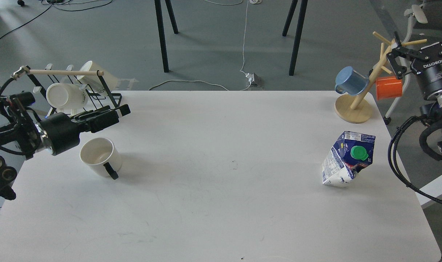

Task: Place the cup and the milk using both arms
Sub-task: 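Lower the left gripper from the dish rack toward the white mug, then grasp the white mug rim with the left gripper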

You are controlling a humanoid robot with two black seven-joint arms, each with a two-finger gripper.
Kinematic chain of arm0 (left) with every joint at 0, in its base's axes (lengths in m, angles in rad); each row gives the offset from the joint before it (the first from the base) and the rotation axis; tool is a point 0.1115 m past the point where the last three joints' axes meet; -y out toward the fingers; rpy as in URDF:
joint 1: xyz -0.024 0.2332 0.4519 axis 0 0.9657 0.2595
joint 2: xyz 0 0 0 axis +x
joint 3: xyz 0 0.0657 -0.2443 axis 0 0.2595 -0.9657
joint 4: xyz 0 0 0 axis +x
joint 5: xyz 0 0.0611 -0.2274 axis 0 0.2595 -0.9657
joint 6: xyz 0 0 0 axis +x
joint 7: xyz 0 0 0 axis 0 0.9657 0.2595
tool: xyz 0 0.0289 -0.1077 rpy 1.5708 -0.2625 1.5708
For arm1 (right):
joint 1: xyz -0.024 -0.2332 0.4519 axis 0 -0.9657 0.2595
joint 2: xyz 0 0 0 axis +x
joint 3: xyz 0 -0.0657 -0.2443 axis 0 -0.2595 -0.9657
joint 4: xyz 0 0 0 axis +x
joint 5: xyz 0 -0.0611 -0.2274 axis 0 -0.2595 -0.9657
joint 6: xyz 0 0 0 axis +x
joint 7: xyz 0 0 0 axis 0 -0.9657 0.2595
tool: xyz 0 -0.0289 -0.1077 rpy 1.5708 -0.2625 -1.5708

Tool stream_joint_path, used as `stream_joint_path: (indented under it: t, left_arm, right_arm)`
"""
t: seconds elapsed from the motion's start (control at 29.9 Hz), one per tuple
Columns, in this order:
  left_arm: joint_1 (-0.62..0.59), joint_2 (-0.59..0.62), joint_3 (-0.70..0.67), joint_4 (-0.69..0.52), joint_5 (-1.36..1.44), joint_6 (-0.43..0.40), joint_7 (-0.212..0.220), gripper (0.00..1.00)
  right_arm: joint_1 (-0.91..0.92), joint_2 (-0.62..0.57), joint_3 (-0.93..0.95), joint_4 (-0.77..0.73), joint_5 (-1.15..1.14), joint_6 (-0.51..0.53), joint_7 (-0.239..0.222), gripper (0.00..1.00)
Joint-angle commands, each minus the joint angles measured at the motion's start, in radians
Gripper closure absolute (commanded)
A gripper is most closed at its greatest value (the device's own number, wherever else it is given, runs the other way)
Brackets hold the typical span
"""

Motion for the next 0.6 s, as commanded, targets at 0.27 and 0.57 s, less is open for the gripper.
stream_joint_path:
  t: [0.27,0.57]
  left_arm:
    - [0.023,-0.114,0.074,0.44,0.347,0.103,-0.06,0.31]
    - [0.012,-0.183,0.079,0.537,0.339,0.101,-0.068,0.55]
  right_arm:
    - [-0.001,0.01,-0.004,0.001,-0.002,0.0,0.001,0.01]
    - [0.003,0.01,0.002,0.001,-0.003,0.0,0.002,0.01]
